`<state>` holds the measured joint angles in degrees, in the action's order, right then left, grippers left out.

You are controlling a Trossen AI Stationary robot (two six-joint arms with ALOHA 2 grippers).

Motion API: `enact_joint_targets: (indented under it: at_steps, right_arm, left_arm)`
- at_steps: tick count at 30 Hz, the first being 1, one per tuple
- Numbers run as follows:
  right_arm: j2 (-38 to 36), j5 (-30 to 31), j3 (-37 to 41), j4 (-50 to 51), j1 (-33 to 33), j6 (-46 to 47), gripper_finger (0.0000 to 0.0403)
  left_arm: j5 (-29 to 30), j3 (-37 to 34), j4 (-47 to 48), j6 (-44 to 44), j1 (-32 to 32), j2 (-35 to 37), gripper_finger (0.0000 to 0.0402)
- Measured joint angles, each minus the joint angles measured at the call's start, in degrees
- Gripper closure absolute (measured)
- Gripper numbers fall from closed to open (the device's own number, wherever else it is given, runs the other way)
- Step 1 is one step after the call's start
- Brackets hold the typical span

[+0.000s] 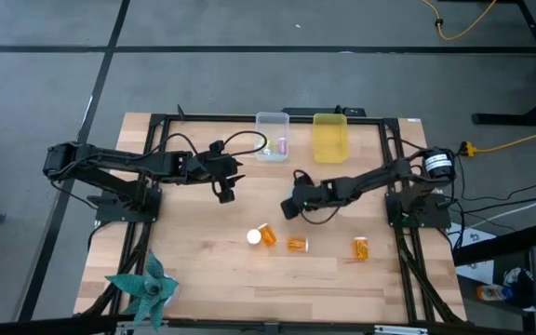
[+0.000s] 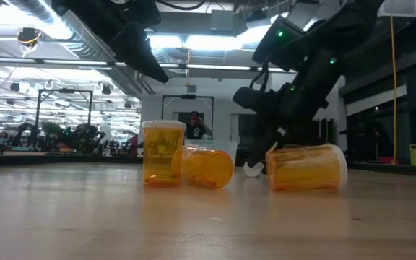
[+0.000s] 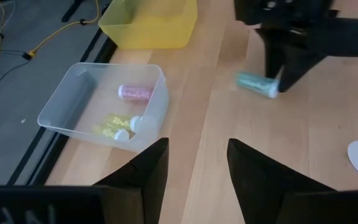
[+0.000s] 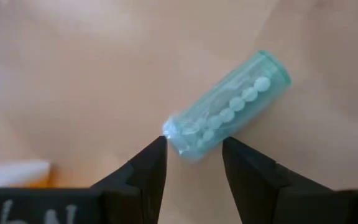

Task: Pick and place medicine bottles into bin by pill shape (circle, oval)
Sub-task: Put the small blue pill bottle into the transparent bin

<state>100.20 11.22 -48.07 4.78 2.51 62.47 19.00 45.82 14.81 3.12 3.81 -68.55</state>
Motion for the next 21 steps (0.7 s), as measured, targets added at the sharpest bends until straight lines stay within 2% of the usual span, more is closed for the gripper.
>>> enact_joint_targets:
  at_steps: [8, 11, 16, 21]
  right_arm:
    - [0.0, -0.83, -0.02, -1.63, -3.97, -5.22, 0.0245]
    - [-1.62, -5.61, -0.15, -1.89, -4.21, -7.78, 0.0245]
    - [-8.94, -6.16, -1.54, -0.05, -3.49, -12.82, 0.0245]
    - [-19.04, -6.38, -1.88, 5.94, -2.31, -18.54, 0.0245]
  left_arm:
    - [0.01, 0.0, -0.02, -0.03, 0.02, 0.0, 0.0244]
    - [0.01, 0.0, -0.01, -1.09, 0.02, 0.0, 0.0244]
    - [0.02, 0.0, -0.35, -2.79, 0.02, -0.02, 0.0244]
    - [0.0, 0.0, -0.58, -5.51, 0.01, 0.0, 0.0244]
